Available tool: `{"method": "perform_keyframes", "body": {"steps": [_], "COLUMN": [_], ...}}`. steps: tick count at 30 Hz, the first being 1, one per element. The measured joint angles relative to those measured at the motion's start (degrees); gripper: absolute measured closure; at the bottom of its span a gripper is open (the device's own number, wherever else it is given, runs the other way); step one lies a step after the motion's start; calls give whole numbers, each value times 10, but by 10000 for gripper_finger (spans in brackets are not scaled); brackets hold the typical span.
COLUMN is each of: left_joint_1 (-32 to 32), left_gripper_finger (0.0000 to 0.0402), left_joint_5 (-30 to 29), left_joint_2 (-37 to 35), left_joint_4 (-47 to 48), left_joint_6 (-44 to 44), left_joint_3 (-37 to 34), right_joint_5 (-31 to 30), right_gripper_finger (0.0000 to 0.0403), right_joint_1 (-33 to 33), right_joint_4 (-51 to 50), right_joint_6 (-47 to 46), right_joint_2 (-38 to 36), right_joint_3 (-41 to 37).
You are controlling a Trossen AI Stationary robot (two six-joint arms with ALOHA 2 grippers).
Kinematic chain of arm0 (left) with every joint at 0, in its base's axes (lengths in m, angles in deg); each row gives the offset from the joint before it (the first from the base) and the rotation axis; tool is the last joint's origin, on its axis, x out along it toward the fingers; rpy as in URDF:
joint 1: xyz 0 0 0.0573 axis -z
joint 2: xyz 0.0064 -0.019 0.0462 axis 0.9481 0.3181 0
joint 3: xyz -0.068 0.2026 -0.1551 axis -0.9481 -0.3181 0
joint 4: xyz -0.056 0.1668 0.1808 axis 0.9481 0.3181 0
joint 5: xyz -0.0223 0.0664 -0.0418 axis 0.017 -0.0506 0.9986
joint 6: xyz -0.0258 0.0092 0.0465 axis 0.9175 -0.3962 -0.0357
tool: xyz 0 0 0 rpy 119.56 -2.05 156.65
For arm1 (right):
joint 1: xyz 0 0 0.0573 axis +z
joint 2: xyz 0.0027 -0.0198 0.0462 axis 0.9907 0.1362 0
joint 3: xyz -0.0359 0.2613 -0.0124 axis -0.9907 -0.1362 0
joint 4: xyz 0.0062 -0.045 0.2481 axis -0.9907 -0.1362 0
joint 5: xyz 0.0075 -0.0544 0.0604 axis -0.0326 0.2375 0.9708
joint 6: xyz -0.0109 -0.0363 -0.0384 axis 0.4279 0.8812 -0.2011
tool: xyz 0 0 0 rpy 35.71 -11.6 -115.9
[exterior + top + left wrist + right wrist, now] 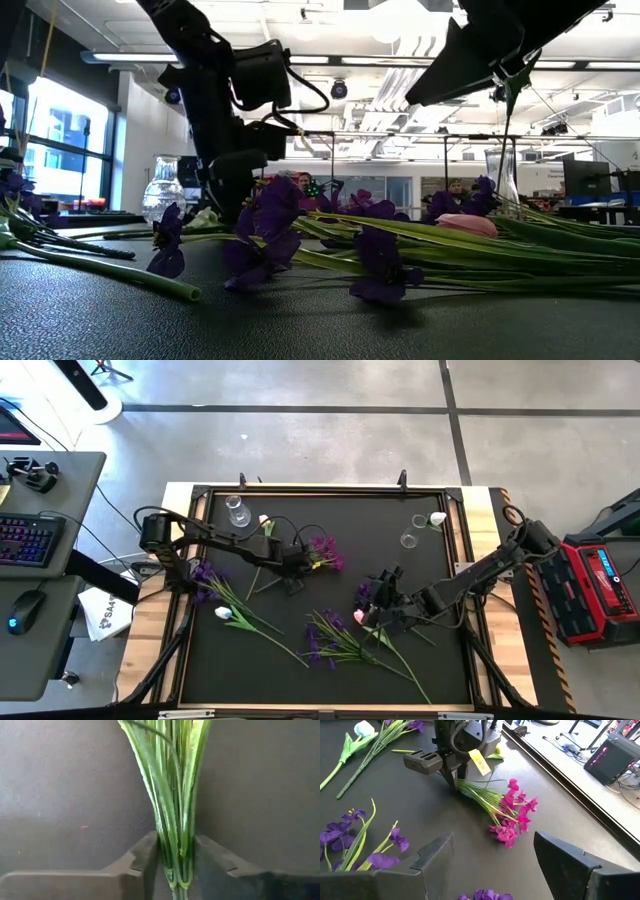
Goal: Sort flowers into vase by color
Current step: Put the pink flowers into the left transparent vase
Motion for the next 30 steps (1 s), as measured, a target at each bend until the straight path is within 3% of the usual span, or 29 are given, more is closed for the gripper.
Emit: {"method": "perform_keyframes", "body": {"steps": [5,16,22,30], "left_joint_1": [0,4,3,4], "left_gripper_finger": [389,397,396,396], "left_joint_5": [-1,-45,-45,-56], "left_joint_2": [-2,-32,-155,-380], "left_joint_4": [-9,-55,-186,-451], "left_joint_6": [-6,-17,-19,-82], "left_joint_3": [-1,-26,-130,-289], "right_joint_5": [0,0,0,-2], "right_gripper_finger": [144,144,144,144], "right_joint_1": [0,0,0,0], "right_joint_4": [0,0,1,7], "right_joint_6": [0,-3,-4,-2], "right_joint_2": [0,0,0,0], "right_joint_3": [0,0,0,0]}}
